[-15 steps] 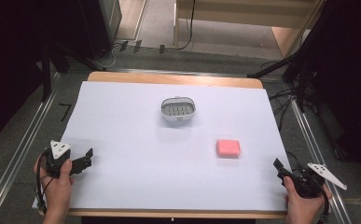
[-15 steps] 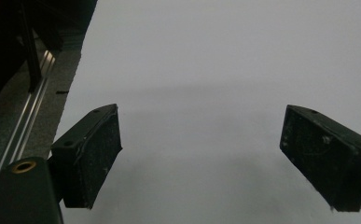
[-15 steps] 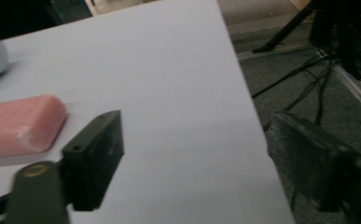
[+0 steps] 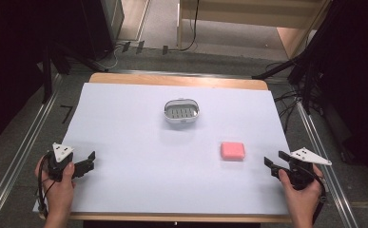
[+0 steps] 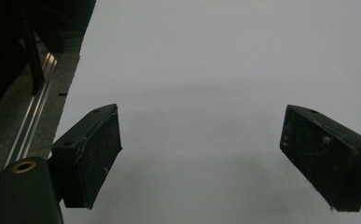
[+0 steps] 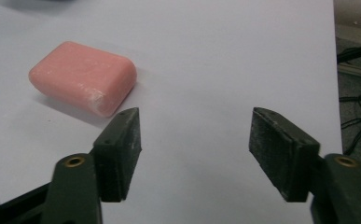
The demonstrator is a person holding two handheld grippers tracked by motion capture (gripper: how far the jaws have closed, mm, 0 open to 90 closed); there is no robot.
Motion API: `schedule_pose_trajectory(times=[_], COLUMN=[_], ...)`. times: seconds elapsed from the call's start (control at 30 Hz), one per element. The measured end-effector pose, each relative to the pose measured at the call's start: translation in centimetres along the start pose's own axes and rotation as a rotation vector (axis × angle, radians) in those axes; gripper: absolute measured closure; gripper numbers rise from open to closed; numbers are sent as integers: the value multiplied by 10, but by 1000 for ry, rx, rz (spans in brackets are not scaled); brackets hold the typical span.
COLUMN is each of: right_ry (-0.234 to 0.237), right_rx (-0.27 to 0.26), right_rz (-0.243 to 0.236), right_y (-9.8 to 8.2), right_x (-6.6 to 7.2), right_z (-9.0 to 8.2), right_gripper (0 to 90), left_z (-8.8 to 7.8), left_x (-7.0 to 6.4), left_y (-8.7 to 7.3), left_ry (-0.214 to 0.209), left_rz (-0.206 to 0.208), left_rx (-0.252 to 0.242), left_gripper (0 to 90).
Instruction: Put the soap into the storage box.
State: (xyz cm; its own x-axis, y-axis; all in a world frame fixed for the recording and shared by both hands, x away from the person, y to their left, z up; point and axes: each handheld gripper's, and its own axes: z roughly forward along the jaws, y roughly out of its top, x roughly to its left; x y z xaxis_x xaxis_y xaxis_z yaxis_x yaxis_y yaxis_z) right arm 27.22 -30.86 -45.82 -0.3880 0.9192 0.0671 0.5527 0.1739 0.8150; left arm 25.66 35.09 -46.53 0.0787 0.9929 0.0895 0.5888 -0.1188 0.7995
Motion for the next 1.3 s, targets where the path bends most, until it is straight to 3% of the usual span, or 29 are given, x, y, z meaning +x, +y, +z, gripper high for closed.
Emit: schedule_pose_trajectory(times=[0.13,0.17,0.23,0.27,0.47,0.6,0.63,0.93,1.1,1.13,1.3], right_ry=[27,63,73,83,128,176,176,253,282,306,330], right_rx=[45,83,94,119,189,235,235,307,341,356,389], right_rz=[-62,-104,-115,-156,-255,-359,-359,-515,-566,-587,-618], right_y=[7,13,15,21,36,49,49,64,69,72,77], right_x=[4,7,9,11,18,25,25,36,40,42,44], right_z=[5,9,10,13,23,32,32,50,55,59,64], right_gripper=[238,213,214,215,247,262,262,257,254,254,258], left_z=[0,0,0,0,0,1,1,1,1,1,1], left_x=[0,0,0,-1,0,0,0,0,0,0,0], left_y=[0,0,0,0,0,0,0,0,0,0,0], left_ry=[0,0,0,1,0,0,0,-2,-1,-2,-3], left_rz=[0,1,1,1,2,2,2,5,7,7,6], left_rx=[-1,0,1,1,2,0,0,1,3,4,2], left_gripper=[133,133,133,132,133,133,133,133,133,133,133])
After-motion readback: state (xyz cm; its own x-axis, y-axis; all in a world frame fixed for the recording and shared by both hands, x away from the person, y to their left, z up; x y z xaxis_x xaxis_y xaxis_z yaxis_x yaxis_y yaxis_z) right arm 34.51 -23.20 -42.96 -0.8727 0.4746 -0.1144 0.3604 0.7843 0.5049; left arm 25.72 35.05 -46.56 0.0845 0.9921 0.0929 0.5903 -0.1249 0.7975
